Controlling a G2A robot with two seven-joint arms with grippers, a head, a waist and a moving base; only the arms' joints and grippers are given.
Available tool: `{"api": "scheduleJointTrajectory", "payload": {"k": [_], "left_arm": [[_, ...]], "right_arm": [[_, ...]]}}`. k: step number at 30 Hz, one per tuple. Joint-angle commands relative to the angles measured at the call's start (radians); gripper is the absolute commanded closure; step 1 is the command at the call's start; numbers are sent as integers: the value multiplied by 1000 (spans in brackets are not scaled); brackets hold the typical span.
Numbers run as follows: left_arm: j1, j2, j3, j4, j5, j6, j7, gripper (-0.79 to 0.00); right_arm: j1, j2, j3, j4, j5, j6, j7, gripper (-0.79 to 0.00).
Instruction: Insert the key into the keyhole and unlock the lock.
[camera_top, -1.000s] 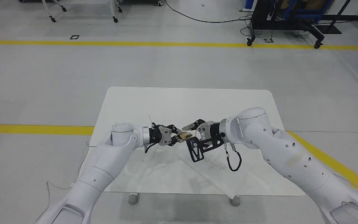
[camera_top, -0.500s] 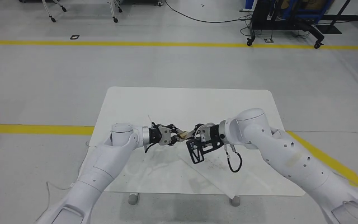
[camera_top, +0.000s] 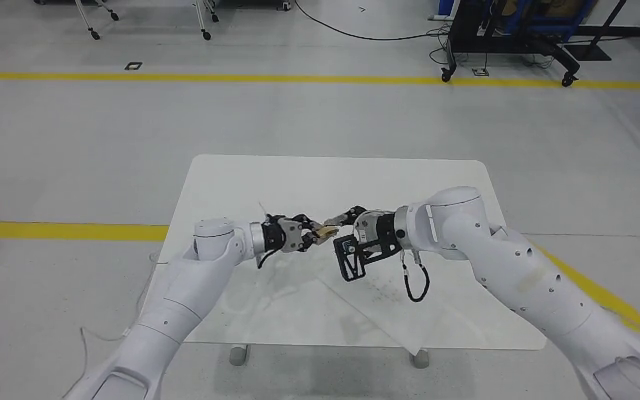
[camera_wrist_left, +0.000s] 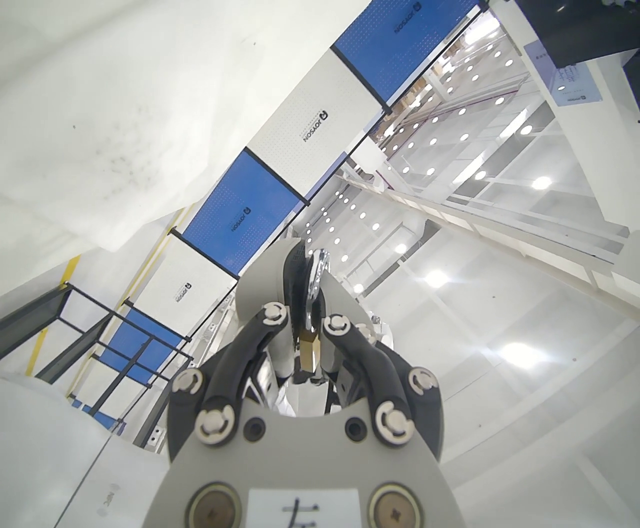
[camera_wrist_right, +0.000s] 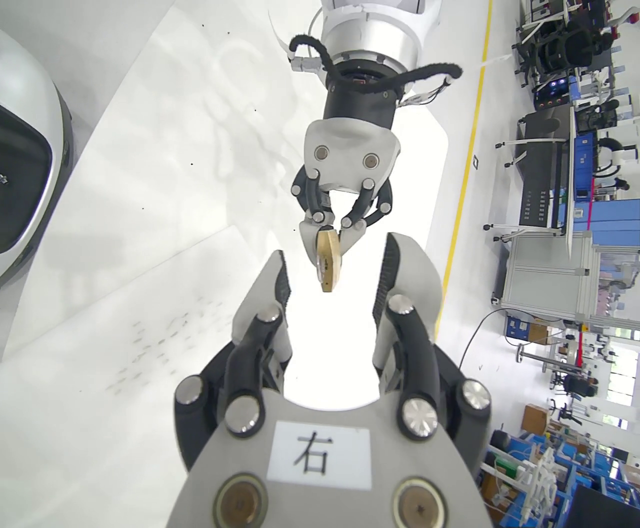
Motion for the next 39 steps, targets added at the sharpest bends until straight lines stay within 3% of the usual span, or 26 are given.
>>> {"api": "scheduleJointTrajectory", "payload": {"k": [1, 5, 11, 12, 13, 16, 20, 22, 35, 39], "left_arm": [[8, 2, -9, -19, 33, -48, 67, 0], [40, 8, -37, -90, 120, -190, 202, 0], [121, 18, -99, -197, 139, -383, 238, 0], [131, 19, -104, -207, 144, -399, 237, 0], [138, 19, -107, -217, 146, -412, 236, 0], [156, 20, -117, -237, 154, -443, 234, 0], [166, 20, -129, -248, 155, -455, 234, 0], [169, 20, -132, -250, 158, -456, 231, 0], [177, 19, -131, -266, 227, -439, 246, 0], [180, 18, -131, -272, 239, -438, 250, 0]], "right_arm": [[0, 0, 0, 0, 0, 0, 0, -785], [-3, 0, 2, -1, 6, 11, -8, -785], [-104, -2, 61, 40, 36, 273, -278, -785], [-122, -3, 65, 39, 18, 315, -323, -665], [-141, -2, 67, 45, -9, 357, -352, -486], [-191, -3, 68, 41, -68, 457, -373, -292], [-226, -6, 67, 48, -81, 497, -364, -249], [-225, -9, 64, 53, -114, 504, -317, -280], [-210, -26, 40, -38, -286, 481, -111, -302], [-202, -39, 5, -58, -332, 472, -52, -249]]}}
